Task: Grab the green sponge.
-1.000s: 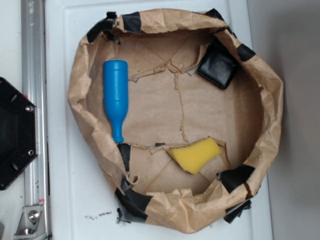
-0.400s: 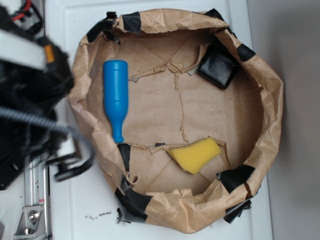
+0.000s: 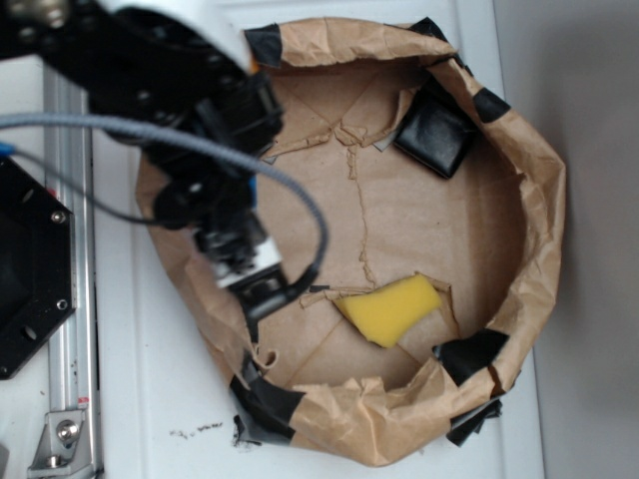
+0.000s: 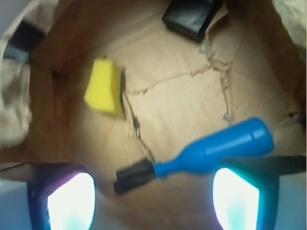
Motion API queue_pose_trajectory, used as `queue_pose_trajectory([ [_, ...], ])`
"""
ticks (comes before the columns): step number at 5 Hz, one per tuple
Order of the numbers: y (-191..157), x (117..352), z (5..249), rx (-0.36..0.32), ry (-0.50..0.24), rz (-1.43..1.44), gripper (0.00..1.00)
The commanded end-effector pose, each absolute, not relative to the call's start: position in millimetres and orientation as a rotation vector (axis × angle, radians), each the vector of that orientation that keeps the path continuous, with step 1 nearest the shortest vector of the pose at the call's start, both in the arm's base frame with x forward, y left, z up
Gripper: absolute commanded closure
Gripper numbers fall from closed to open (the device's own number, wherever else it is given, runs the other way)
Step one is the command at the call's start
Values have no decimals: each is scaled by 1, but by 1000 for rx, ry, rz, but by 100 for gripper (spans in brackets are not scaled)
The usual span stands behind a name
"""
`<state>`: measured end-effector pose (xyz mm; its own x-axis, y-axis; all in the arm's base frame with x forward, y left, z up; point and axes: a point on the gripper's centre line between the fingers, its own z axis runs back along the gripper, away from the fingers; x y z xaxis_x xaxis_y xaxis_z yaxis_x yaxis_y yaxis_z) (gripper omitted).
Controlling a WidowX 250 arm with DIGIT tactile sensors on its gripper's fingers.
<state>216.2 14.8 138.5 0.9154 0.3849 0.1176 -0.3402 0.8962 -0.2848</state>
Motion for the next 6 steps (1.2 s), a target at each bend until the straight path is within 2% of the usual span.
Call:
queue_pose_trajectory([
  [1,-3,277,110,-260,-191,408,0],
  [2,-20,294,83,-225,-167,369,0],
  [3,-47,307,63,-296,-126,283,0],
  [4,-67,311,51,-301,-100,245,0],
  [5,-80,314,21,-251,-44,237,0],
  [6,-74,311,9,-172,-5,269,100],
])
